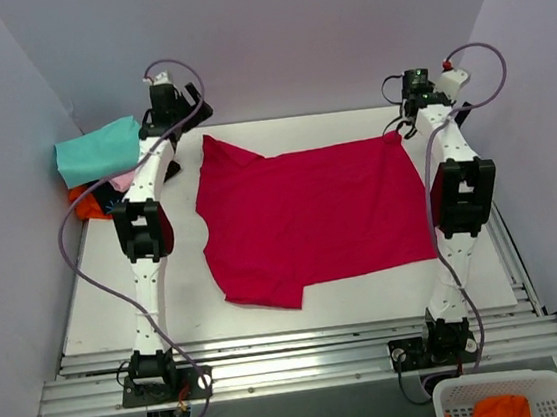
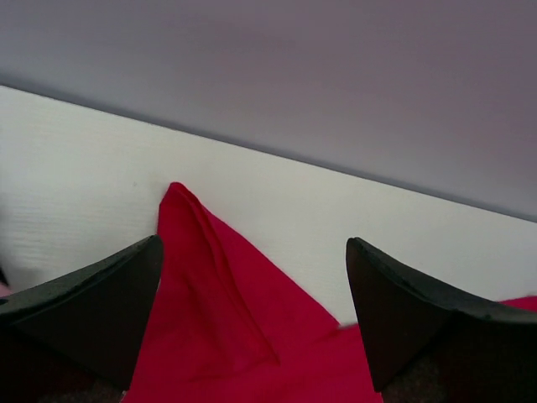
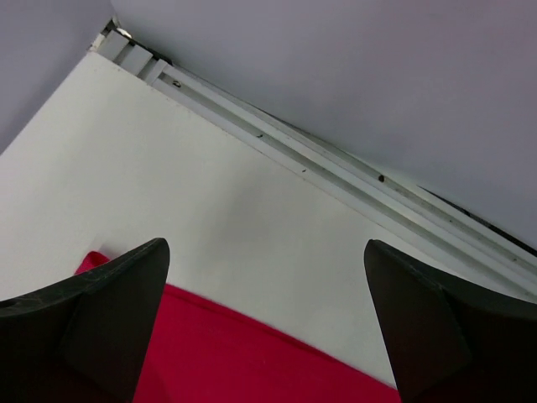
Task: Fold and stack the t-shirts
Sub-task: Flatten the tshirt out
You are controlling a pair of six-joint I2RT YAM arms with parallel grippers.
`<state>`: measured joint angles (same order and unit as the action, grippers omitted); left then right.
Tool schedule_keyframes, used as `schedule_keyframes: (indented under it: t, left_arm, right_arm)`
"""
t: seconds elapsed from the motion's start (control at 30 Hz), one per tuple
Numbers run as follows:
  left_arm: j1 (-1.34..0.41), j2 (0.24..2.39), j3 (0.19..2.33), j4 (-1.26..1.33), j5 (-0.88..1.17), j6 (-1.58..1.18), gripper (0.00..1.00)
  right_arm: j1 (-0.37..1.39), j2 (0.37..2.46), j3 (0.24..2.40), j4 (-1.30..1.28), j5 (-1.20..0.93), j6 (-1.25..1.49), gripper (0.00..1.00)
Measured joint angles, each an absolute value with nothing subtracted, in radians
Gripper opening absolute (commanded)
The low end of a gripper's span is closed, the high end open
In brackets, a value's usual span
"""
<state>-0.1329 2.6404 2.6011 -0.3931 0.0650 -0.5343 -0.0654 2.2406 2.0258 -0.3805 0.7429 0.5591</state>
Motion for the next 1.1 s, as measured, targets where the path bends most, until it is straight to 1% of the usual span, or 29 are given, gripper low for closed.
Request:
schedule_keyframes:
  t: [0.03, 0.07, 0.2, 0.23, 0.37, 0.53, 0.6, 0.63, 0.7, 0.77, 0.87, 0.97, 1.03, 1.1]
  left_arm:
    - [-0.136, 2.576, 2.548, -0.401, 0.059, -0.535, 0.93]
    - [-0.139, 2.505, 2.477, -0.403, 0.053, -0.536, 0.91]
    - [-0.177, 2.158, 2.102, -0.420, -0.001, -0.531, 0.90]
    - [-0.201, 2.050, 1.978, -0.426, -0.025, -0.537, 0.90]
    - [-0.336, 1.756, 1.627, -0.483, -0.092, -0.573, 0.90]
    - [-0.505, 1.543, 1.337, -0.572, -0.123, -0.662, 0.91]
    - [-0.534, 1.477, 1.243, -0.592, -0.117, -0.689, 0.91]
    - [-0.535, 1.459, 1.216, -0.601, -0.114, -0.697, 0.91]
    - [-0.519, 1.462, 1.210, -0.608, -0.110, -0.698, 0.90]
    - [-0.498, 1.507, 1.258, -0.614, -0.104, -0.683, 0.90]
    - [-0.467, 1.666, 1.443, -0.616, -0.092, -0.637, 0.90]
    - [-0.432, 1.840, 1.655, -0.587, -0.052, -0.604, 0.88]
    - [-0.400, 1.973, 1.825, -0.594, -0.006, -0.590, 0.82]
    - [-0.364, 2.100, 1.974, -0.567, 0.045, -0.594, 0.81]
  right_arm:
    - [-0.065, 2.196, 1.995, -0.386, 0.739, 0.563, 0.97]
    - [-0.062, 2.147, 1.963, -0.389, 0.730, 0.569, 0.96]
    - [-0.048, 1.931, 1.820, -0.392, 0.666, 0.586, 0.96]
    - [-0.044, 1.874, 1.774, -0.392, 0.645, 0.590, 0.95]
    - [-0.004, 1.666, 1.604, -0.409, 0.588, 0.599, 0.95]
    - [0.044, 1.503, 1.422, -0.445, 0.497, 0.607, 0.95]
    - [0.049, 1.457, 1.363, -0.449, 0.448, 0.606, 0.93]
    - [0.054, 1.443, 1.343, -0.451, 0.422, 0.604, 0.91]
    - [0.055, 1.425, 1.320, -0.442, 0.355, 0.596, 0.83]
    - [0.059, 1.423, 1.317, -0.421, 0.280, 0.587, 0.82]
    - [0.094, 1.466, 1.379, -0.412, 0.204, 0.574, 0.83]
    - [0.149, 1.553, 1.512, -0.414, 0.168, 0.558, 0.84]
    - [0.178, 1.605, 1.592, -0.417, 0.158, 0.549, 0.84]
    - [0.199, 1.640, 1.641, -0.427, 0.153, 0.543, 0.84]
